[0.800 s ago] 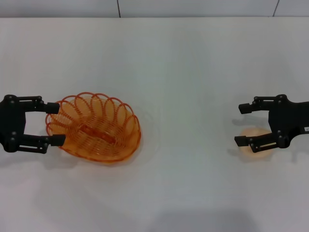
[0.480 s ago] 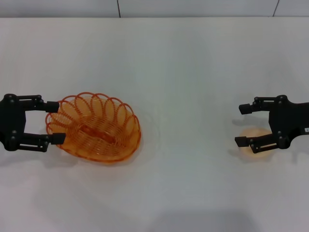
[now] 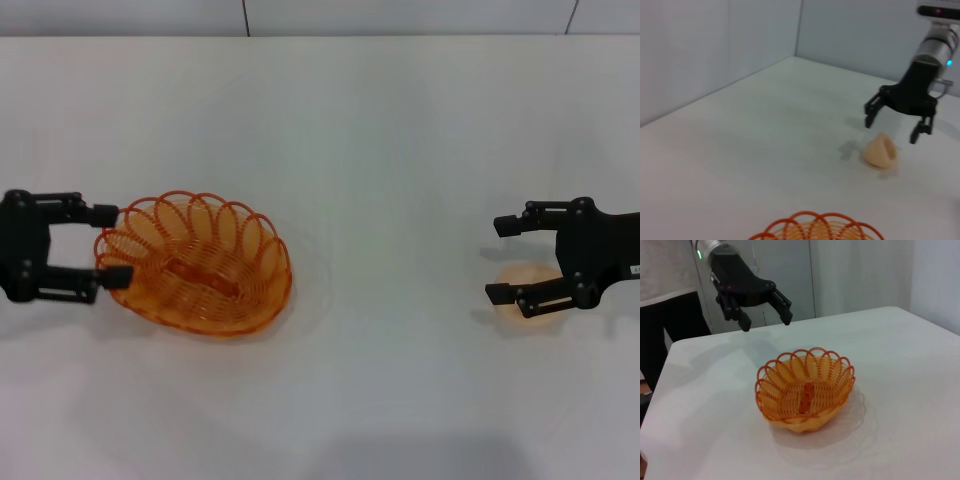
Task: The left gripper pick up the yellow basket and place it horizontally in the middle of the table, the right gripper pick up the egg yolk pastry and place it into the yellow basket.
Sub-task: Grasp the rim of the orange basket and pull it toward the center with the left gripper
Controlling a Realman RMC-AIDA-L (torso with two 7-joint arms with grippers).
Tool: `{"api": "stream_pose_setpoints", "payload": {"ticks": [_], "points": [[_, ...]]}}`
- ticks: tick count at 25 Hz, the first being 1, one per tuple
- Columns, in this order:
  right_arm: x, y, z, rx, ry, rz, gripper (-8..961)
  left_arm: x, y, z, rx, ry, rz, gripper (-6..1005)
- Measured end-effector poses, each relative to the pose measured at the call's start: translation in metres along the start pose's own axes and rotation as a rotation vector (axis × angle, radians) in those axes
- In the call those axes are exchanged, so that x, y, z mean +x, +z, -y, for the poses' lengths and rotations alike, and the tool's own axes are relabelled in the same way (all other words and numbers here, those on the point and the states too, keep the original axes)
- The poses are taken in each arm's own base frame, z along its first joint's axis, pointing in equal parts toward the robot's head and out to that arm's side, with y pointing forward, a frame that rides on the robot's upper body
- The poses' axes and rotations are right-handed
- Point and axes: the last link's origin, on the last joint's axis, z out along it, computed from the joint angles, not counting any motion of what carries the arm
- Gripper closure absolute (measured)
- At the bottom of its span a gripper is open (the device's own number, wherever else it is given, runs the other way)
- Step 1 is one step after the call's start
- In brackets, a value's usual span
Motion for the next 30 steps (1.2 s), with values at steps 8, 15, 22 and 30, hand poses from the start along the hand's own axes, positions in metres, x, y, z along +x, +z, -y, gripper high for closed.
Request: {"api": "stream_pose_setpoints", "payload": {"ticks": [8,15,22,30], "points": [[0.001,-0.002,-0.001,0.006,-0.008,0.010,93,0.032,-0.015,0.002,0.059,-0.217,0.085,181],[-0.001,0.000,-0.002,0.002,-0.025,0.029,93,0.052,-0.013,0.008,0.167,-0.452,0.315,182],[-0.003,0.003,-0.003,-0.007,-0.044,0.034,94,0.057,-0.002,0.033,0.348,-0.555,0.449,184],[-0.006,0.005,-0.005,-0.021,-0.048,0.045,93,0.048,0.035,0.045,0.365,-0.549,0.494,191]]}}
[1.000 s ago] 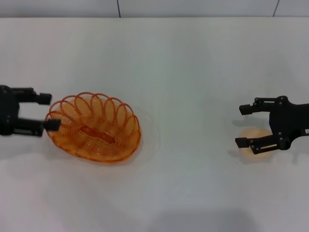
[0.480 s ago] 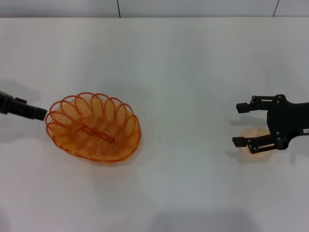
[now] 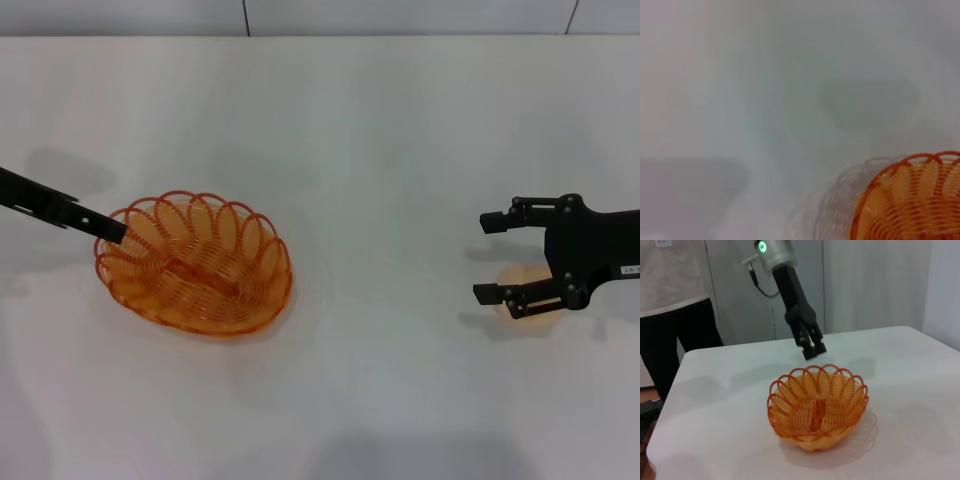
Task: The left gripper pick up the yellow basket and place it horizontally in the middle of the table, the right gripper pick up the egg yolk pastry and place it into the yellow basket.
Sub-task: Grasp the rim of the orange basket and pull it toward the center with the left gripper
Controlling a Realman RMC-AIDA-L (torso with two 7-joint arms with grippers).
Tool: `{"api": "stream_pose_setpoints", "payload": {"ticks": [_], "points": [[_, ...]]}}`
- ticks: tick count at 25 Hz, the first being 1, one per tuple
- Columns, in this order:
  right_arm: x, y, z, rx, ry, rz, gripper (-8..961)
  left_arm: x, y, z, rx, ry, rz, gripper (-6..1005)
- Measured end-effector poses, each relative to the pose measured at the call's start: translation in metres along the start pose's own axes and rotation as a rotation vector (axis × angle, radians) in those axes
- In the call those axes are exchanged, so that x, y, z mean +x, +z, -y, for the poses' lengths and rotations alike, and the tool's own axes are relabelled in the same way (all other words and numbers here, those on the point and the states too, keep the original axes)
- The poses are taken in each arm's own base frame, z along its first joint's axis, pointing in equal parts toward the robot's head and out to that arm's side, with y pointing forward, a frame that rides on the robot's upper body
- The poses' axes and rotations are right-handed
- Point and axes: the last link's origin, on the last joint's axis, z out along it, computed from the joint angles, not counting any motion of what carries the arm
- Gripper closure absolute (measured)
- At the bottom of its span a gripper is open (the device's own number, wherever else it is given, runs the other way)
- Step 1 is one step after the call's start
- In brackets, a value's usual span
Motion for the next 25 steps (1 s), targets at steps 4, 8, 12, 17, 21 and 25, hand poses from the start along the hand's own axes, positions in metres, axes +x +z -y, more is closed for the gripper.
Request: {"api": "stream_pose_setpoints", "payload": {"ticks": [4,8,12,17,21,25], "points": [[0.000,0.001,-0.001,-0.005,0.004,0.003,93,0.000,0.016,0.000,-0.005,-0.012,0.006,195],[0.001,0.001,-0.001,-0.008,0.007,0.004,93,0.000,0.021,0.002,0.005,-0.019,-0.005,199],[0.001,0.001,-0.002,-0.009,0.007,0.003,93,-0.001,0.027,0.001,0.004,-0.021,-0.009,202],[0.001,0.001,-0.002,-0.010,0.007,0.003,94,-0.001,0.036,0.001,-0.001,-0.018,-0.004,242],[0.001,0.002,-0.002,-0.014,0.006,0.000,94,0.000,0.040,-0.002,-0.003,-0.012,0.004,315],[0.001,0.002,-0.002,-0.015,0.005,0.000,94,0.001,0.041,-0.004,-0.006,-0.009,0.003,389]]}}
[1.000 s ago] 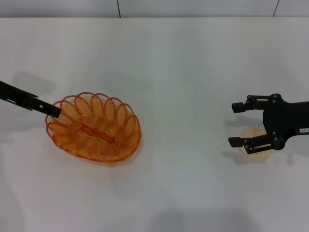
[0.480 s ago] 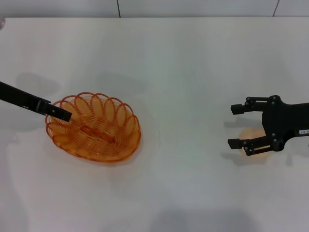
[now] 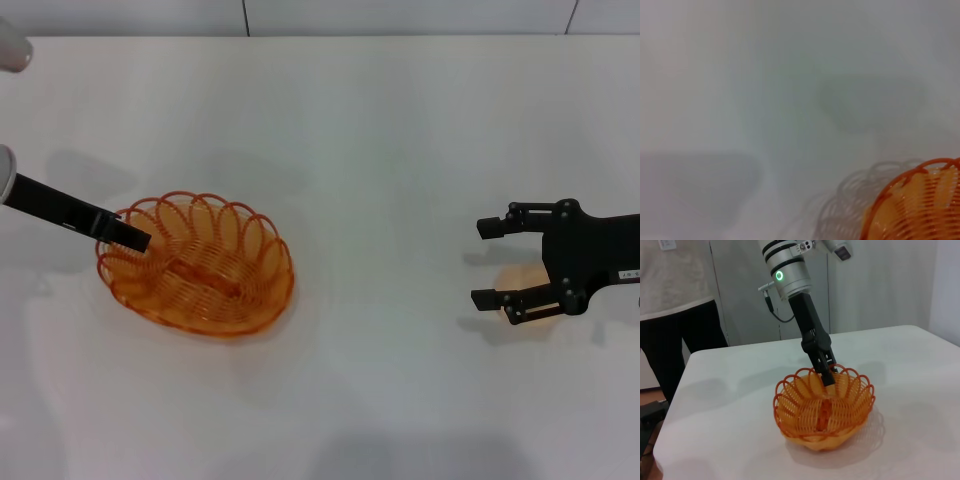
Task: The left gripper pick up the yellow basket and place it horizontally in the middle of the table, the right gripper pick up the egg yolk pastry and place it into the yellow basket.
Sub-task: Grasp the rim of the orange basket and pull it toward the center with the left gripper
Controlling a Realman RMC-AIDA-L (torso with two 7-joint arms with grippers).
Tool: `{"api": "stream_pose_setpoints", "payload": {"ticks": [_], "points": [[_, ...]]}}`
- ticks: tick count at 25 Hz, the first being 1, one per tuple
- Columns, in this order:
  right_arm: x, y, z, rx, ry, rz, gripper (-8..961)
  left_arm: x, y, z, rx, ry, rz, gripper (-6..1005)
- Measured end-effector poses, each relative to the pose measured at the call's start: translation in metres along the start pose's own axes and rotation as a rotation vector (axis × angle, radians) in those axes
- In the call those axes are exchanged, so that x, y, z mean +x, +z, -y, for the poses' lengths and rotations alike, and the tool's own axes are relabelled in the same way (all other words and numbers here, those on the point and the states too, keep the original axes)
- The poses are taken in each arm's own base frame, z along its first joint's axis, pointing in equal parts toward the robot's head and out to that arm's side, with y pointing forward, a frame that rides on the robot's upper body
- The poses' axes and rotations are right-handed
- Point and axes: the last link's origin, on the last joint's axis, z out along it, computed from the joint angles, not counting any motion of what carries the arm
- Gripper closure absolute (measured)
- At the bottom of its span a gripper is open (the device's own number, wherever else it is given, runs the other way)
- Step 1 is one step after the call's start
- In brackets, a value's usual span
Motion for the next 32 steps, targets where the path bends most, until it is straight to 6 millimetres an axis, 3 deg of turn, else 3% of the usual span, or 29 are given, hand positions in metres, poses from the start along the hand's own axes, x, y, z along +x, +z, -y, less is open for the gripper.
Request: {"api": "stream_pose_setpoints", "payload": {"ticks": [11,25,32], "points": [[0.001,0.000,-0.001,0.001,0.002,-0.002,93,0.000,0.001,0.000,-0.005,-0.007,-0.007,876],[0.002,-0.002,-0.001,0.005,-0.002,0.001,94,0.004,-0.010,-0.015,-0.105,-0.094,-0.085,925],[0.001,-0.002,-0.001,0.005,-0.019,0.007,94,0.004,-0.005,-0.022,-0.128,-0.203,-0.079,927]]}}
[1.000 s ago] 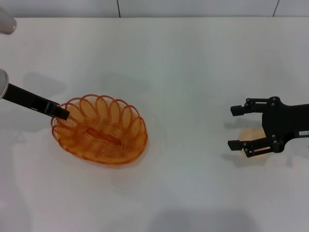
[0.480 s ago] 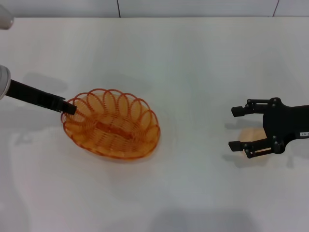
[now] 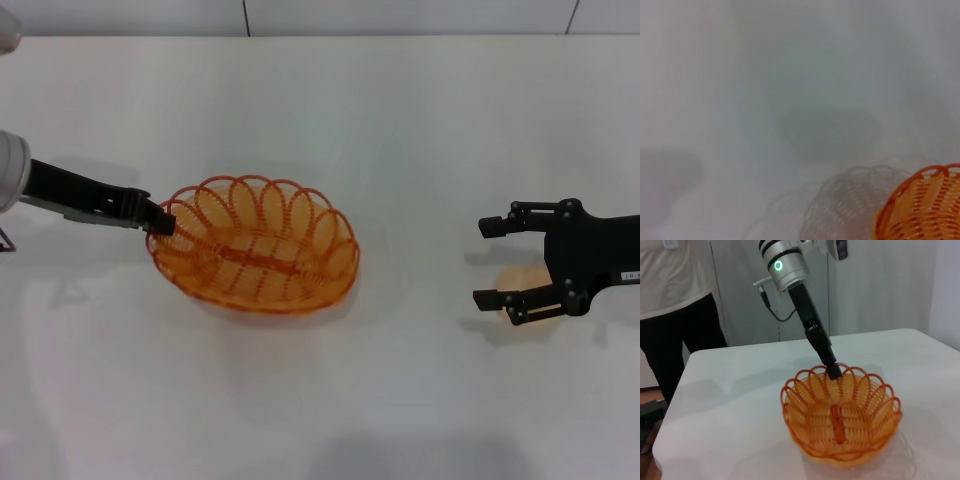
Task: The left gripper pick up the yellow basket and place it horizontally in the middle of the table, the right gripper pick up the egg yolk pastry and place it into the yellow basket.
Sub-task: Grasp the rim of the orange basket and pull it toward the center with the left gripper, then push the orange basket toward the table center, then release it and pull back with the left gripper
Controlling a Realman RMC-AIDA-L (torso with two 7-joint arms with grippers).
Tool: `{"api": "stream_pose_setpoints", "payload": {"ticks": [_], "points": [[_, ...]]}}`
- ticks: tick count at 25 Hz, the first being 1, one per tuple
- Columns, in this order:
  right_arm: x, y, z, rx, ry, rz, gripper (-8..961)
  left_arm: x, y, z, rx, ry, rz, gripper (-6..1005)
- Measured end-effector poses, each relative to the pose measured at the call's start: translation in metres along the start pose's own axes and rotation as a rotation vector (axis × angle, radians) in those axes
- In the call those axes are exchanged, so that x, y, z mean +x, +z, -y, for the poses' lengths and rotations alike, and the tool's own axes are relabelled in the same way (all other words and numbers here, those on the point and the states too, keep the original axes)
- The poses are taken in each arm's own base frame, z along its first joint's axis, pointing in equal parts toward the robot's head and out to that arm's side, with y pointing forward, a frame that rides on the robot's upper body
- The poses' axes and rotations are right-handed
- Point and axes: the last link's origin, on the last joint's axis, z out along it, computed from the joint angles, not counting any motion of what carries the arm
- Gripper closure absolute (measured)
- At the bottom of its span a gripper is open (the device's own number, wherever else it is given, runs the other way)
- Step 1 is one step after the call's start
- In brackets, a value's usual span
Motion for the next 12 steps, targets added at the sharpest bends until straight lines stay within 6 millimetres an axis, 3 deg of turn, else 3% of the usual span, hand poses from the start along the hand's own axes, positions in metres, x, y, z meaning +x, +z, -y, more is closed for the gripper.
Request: {"api": "stream_pose_setpoints", "payload": {"ticks": [8,12], "points": [[0.002,-0.003,-0.005,-0.016,-0.025,0.004,94,0.006,0.007,-0.013,-0.008,-0.149,-0.008,929],[0.004,-0.005,-0.006,-0.020,-0.038,0.000,94,0.008,0.020,-0.024,0.020,-0.154,0.025,926]]}}
